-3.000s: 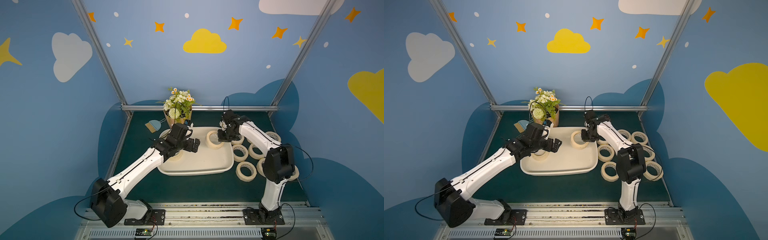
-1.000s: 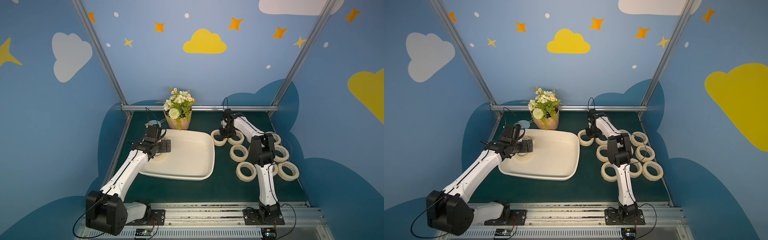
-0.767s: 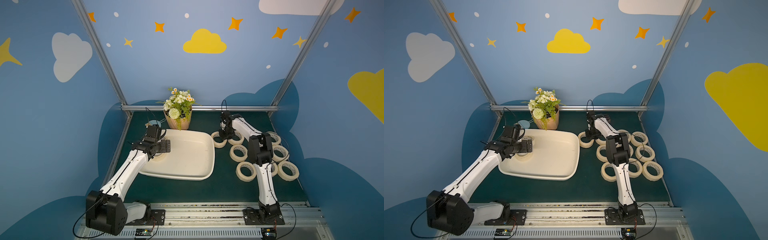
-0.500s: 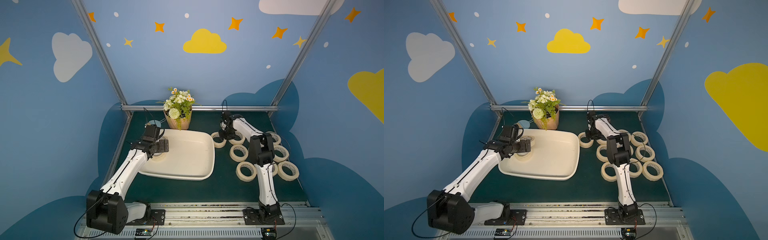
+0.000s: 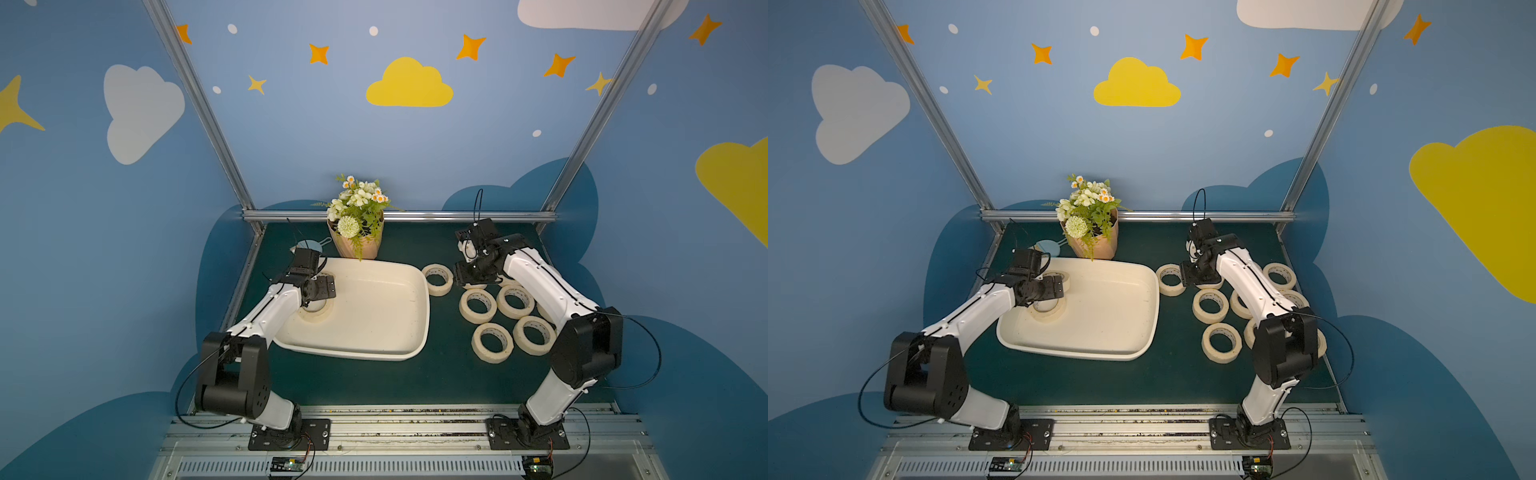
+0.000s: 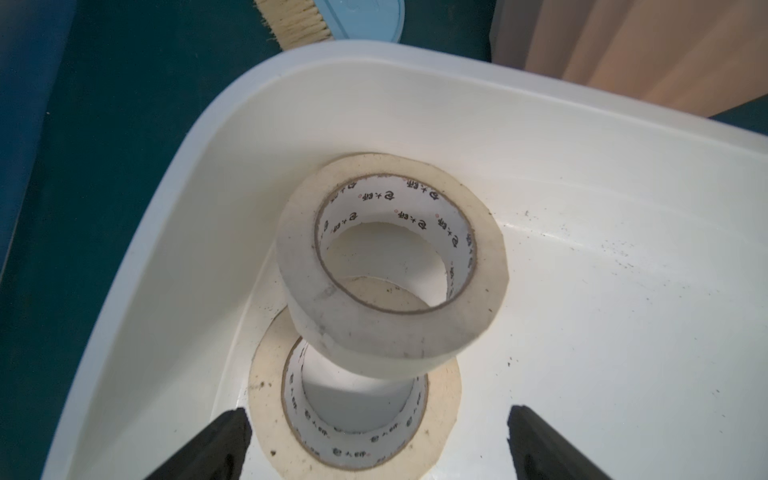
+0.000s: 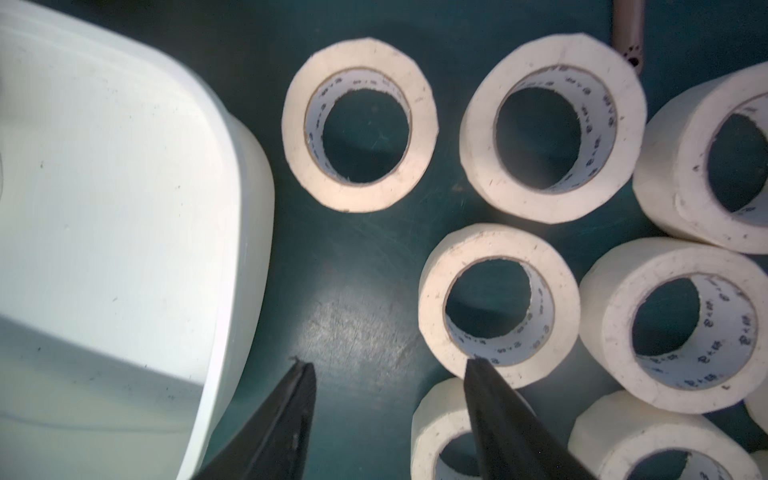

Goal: Take out the art tape in the storage box
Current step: Place the art tape at the center of the board, then pick up the art tape from the storage box.

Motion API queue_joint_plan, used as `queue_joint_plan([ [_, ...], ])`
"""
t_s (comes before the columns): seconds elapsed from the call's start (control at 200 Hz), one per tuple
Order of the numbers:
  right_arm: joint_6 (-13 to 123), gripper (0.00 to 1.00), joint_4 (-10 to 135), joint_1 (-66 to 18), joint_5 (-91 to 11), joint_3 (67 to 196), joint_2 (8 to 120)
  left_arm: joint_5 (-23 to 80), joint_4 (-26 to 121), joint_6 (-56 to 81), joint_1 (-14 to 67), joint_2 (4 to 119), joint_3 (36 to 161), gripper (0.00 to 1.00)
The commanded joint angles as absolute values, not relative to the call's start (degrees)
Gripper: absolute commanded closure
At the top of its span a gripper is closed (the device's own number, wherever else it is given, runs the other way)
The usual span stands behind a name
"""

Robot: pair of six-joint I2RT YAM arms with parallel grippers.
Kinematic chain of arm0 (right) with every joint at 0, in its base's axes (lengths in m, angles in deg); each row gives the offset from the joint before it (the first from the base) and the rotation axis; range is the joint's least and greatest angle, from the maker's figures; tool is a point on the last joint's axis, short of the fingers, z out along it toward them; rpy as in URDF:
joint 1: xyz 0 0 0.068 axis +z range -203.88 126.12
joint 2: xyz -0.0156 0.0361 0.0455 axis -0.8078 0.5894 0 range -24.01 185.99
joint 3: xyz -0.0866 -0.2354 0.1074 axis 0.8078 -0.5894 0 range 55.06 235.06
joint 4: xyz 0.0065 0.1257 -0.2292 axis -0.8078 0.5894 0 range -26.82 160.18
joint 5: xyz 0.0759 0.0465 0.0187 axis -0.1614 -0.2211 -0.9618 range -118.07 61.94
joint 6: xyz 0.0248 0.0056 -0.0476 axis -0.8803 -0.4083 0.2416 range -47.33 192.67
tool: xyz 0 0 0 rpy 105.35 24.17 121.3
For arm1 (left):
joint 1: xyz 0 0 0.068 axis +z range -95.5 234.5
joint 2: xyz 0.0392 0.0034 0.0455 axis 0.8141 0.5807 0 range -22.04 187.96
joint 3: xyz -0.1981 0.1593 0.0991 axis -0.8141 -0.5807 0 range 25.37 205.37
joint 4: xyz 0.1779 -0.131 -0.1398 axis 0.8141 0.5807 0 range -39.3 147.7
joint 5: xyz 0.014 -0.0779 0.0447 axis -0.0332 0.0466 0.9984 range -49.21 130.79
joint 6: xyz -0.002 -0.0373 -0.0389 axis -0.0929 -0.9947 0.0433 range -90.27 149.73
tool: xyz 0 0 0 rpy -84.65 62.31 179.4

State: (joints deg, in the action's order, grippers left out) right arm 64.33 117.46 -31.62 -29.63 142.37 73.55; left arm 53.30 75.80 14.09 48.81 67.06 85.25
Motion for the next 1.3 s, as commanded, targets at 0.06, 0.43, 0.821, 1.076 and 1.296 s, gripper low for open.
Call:
queue_joint_plan([
  [0.06,63.11,0.38,118.99,-30.77,-30.71,137.31,70.29,51.56,74.11,15.44,49.23,73.09,90.72,0.0],
  [0.43,63.29,0.38,118.99,-30.85,-30.42,137.56,71.23,41.36,77.31,15.36,42.5,69.78,88.31,0.35],
  [0.821,63.74,0.38,119.25,-30.77,-30.48,138.6,72.13,42.37,83.08,13.57,37.37,59.27,89.33,0.27],
  [1.076,63.89,0.38,119.91,-30.38,-31.23,138.3,71.13,49.13,75.16,15.31,47.0,64.49,88.19,0.19],
  [1.296,64.5,0.38,120.4,-29.76,-32.38,137.12,68.59,45.34,69.37,15.01,49.39,75.91,90.27,0.18],
])
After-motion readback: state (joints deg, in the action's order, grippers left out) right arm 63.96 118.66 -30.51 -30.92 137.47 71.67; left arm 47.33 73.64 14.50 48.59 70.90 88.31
